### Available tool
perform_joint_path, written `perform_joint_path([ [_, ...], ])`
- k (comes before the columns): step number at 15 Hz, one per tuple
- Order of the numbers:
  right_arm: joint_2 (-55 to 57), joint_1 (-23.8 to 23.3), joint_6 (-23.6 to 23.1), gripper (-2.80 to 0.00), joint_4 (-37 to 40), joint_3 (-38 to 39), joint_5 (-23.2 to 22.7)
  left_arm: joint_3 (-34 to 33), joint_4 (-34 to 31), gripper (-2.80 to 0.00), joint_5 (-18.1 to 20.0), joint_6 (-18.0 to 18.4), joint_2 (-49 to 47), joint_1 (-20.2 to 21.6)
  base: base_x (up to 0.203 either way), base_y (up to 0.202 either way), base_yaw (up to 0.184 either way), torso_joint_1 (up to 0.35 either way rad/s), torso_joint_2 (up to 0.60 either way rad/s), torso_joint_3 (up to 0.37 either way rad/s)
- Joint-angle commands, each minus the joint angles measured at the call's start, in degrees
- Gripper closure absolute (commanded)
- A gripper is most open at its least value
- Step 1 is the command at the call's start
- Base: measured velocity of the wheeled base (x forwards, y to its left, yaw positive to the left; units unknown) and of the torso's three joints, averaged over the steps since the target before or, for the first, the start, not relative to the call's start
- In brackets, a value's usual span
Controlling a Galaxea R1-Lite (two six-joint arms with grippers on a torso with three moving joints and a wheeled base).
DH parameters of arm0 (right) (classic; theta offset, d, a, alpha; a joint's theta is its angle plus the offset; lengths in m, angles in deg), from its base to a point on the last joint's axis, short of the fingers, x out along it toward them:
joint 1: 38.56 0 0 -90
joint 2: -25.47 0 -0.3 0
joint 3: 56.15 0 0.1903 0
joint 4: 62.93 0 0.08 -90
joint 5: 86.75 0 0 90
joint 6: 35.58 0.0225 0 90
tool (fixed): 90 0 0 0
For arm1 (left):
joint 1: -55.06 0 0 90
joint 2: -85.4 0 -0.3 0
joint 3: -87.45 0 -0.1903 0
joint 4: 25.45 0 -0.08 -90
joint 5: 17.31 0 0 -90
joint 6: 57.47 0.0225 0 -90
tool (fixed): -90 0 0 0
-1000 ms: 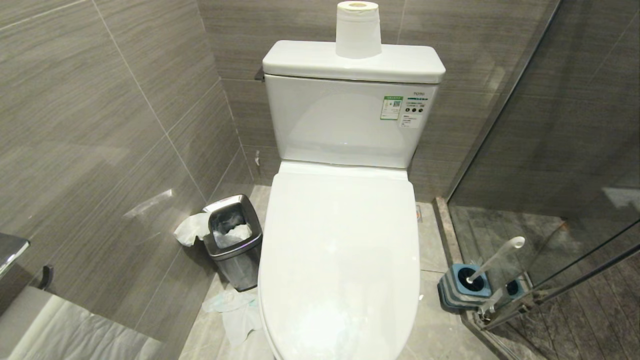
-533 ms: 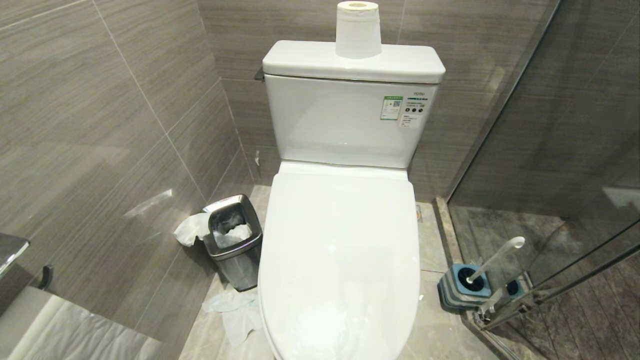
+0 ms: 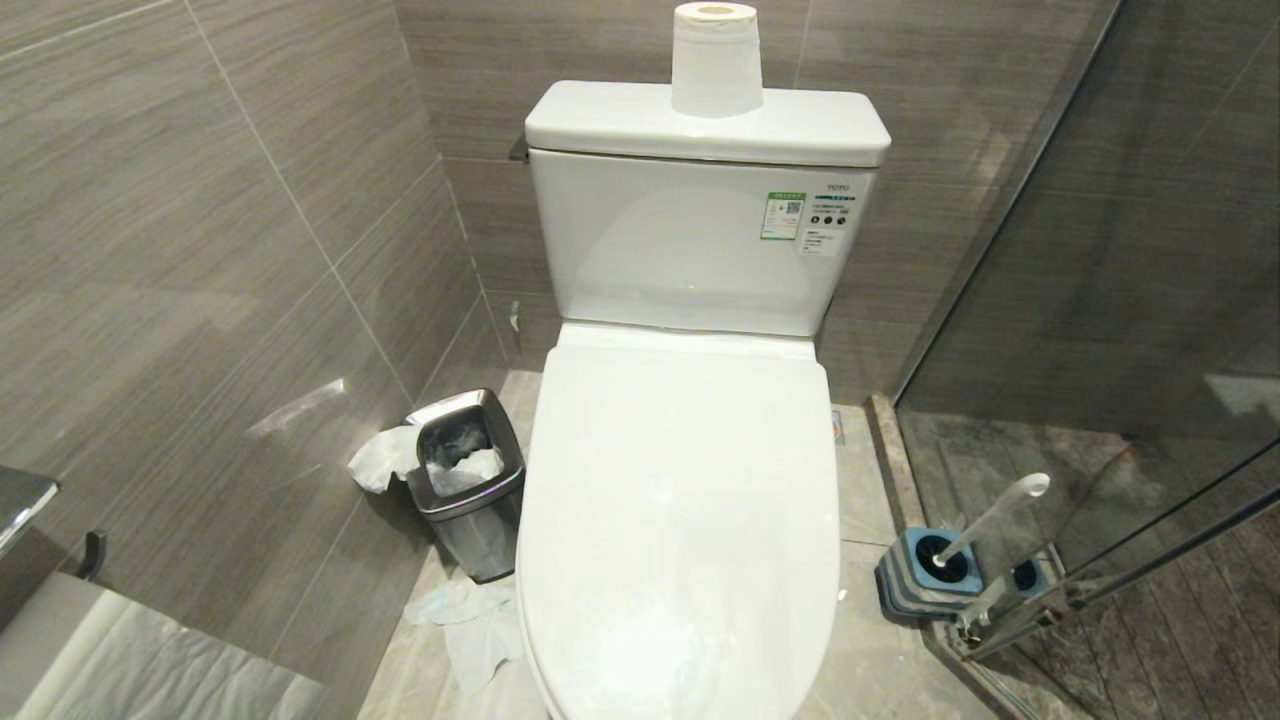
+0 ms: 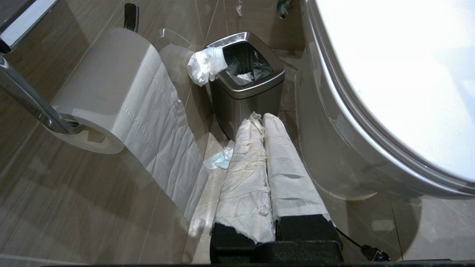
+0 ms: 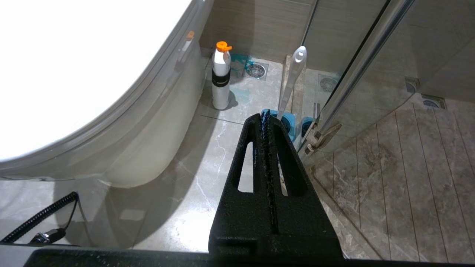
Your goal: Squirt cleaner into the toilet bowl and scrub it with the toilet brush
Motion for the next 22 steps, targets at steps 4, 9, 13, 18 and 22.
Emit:
perform_joint_path([
  [4,-0.09,0.01,-0.01,0.00,0.00,0.09,-0.02,-0.01,0.02,0.00,0.04,0.00,-0.10,0.05,0.000,0.000,0.000,0.000,0.00,0.000],
  [9,-0.09,0.01,1.92,0.00,-0.09,0.09,0.24,-0.01,0.02,0.00,0.04,0.00,-0.10,0.05,0.000,0.000,0.000,0.000,0.00,0.000],
  [13,-0.08,0.01,1.92,0.00,-0.01,0.09,0.17,-0.01,0.02,0.00,0.04,0.00,-0.10,0.05,0.000,0.000,0.000,0.000,0.00,0.000],
  [18,-0.09,0.01,1.92,0.00,-0.07,0.09,0.23,-0.01,0.02,0.00,0.04,0.00,-0.10,0.05,0.000,0.000,0.000,0.000,0.00,0.000],
  [22,-0.01,0.01,1.92,0.00,-0.06,0.09,0.22,-0.01,0.02,0.00,0.04,0.00,-0.10,0.05,0.000,0.000,0.000,0.000,0.00,0.000],
])
